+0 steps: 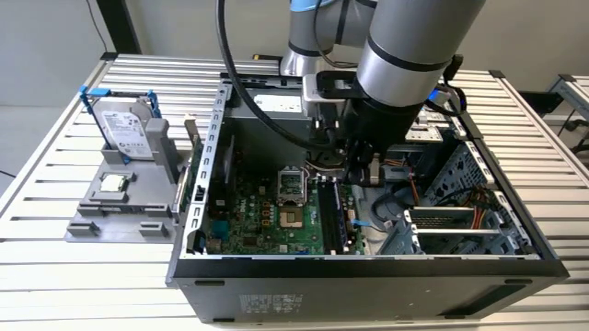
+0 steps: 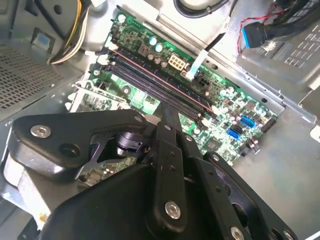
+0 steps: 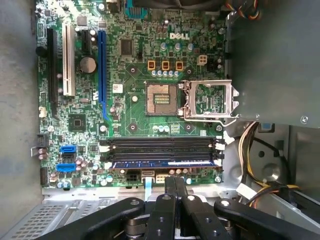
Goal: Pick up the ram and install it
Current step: 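Press down the ram until it locks into place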
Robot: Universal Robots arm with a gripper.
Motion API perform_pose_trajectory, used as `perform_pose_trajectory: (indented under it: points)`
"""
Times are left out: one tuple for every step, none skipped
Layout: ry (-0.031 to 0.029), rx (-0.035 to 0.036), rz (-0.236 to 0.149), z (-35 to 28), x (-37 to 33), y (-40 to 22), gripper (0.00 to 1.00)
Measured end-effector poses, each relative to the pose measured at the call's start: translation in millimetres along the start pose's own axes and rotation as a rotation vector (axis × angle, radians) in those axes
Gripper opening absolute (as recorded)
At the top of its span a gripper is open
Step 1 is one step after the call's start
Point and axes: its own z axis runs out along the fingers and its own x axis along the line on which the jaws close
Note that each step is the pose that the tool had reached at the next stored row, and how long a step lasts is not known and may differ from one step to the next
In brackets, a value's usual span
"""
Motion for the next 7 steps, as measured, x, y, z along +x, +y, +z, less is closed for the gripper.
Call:
perform_pose_trajectory:
  points:
    - [0.0, 0.0, 0.0, -0.1, 0.0, 0.0, 0.0]
    - [0.0001, 0.0, 0.0, -0.3, 0.0, 0.0, 0.0]
    - [0.0002, 0.0, 0.0, -0.4, 0.0, 0.0, 0.0]
    - [0.0003, -0.0001, 0.0, -0.6, 0.0, 0.0, 0.0]
    - [0.0002, 0.0, 0.0, -0.6, -0.1, 0.0, 0.0]
    - [0.0003, -0.0001, 0.0, -0.7, 0.0, 0.0, 0.0]
    - [0.0003, -0.0001, 0.0, -0.8, -0.1, 0.0, 0.0]
